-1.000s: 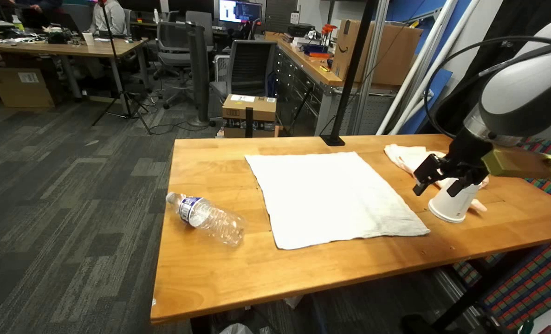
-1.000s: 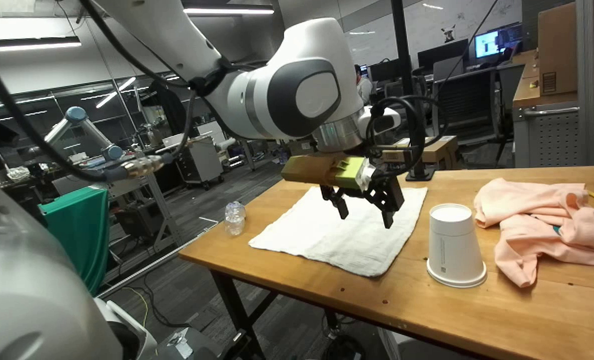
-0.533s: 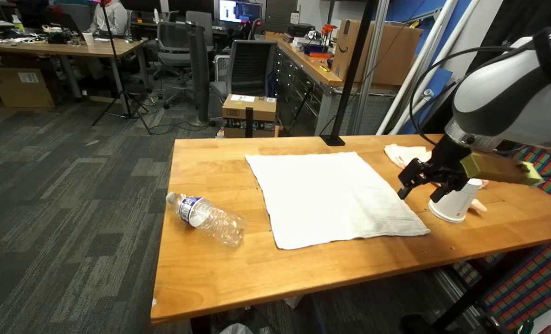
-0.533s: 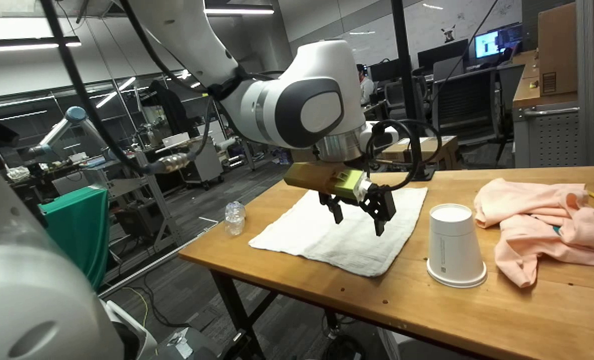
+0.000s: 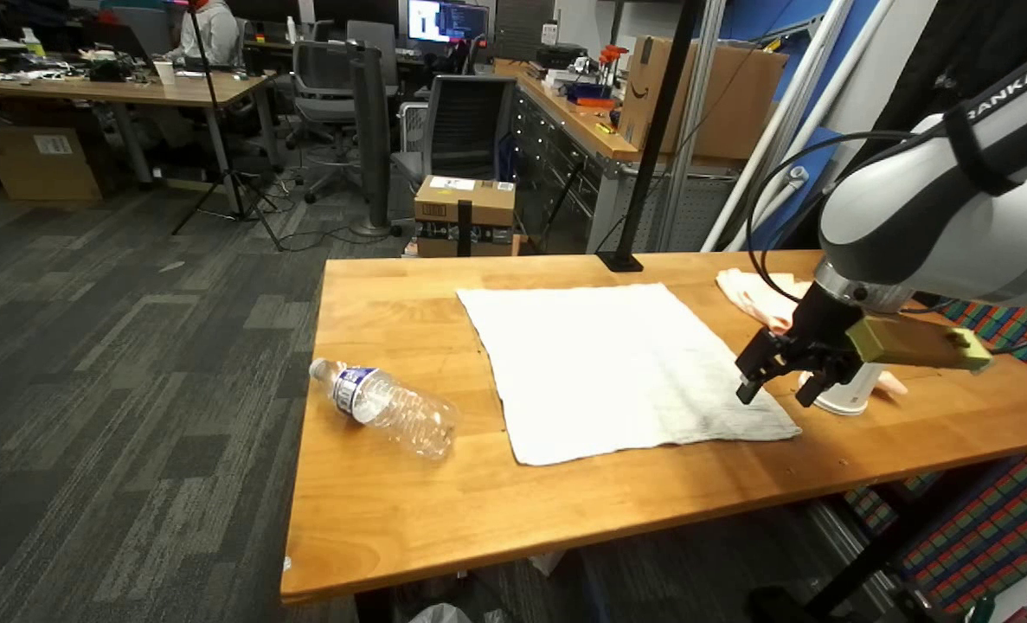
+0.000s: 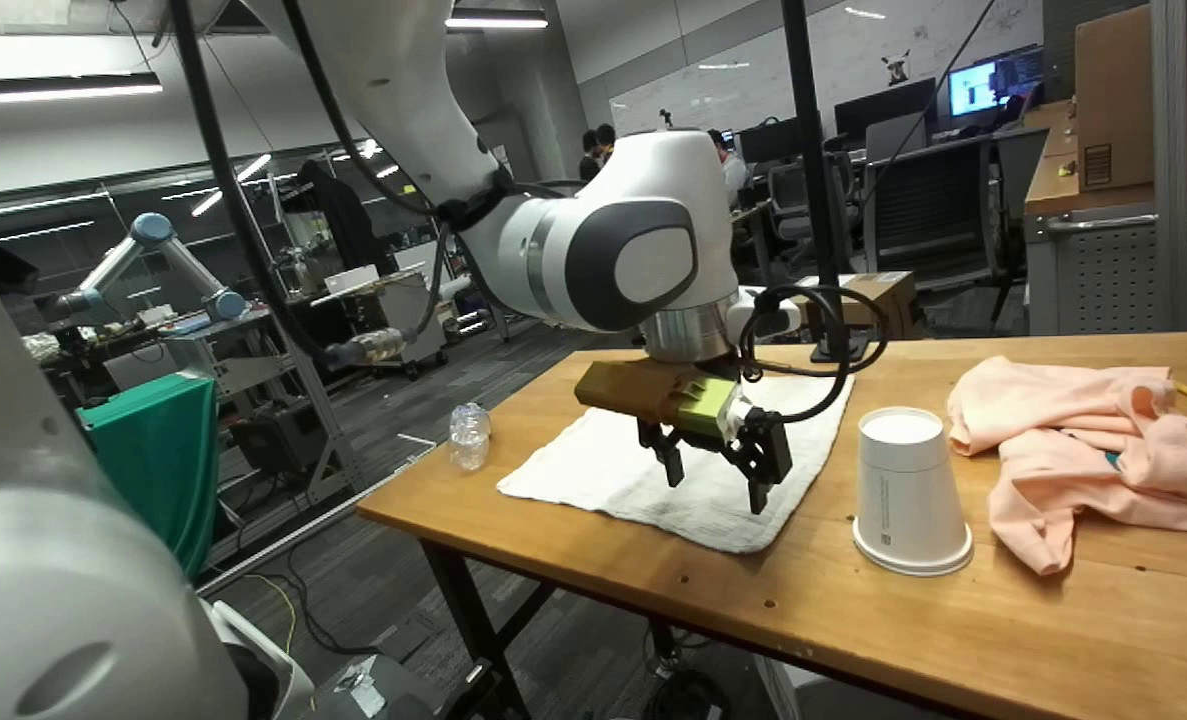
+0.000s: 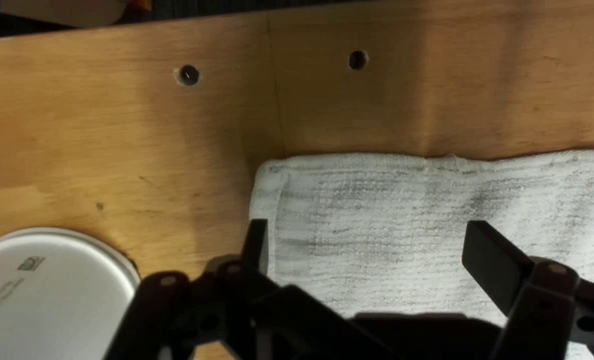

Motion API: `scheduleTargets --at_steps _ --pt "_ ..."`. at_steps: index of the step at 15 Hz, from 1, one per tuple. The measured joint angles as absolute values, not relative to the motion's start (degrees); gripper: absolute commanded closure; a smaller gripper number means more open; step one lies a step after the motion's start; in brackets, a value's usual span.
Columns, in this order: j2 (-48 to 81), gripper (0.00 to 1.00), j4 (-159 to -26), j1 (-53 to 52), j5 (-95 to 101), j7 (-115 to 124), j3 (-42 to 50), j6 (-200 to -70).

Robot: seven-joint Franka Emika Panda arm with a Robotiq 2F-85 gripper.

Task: Fold the white towel on the table twice, diagonally.

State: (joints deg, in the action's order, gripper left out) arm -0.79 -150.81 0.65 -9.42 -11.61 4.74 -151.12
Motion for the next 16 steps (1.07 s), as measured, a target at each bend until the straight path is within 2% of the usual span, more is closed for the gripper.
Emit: scheduleTargets --at_steps 16 --pt "4.6 0.0 -150.8 2.8 -9.5 -13.2 4.7 -150.8"
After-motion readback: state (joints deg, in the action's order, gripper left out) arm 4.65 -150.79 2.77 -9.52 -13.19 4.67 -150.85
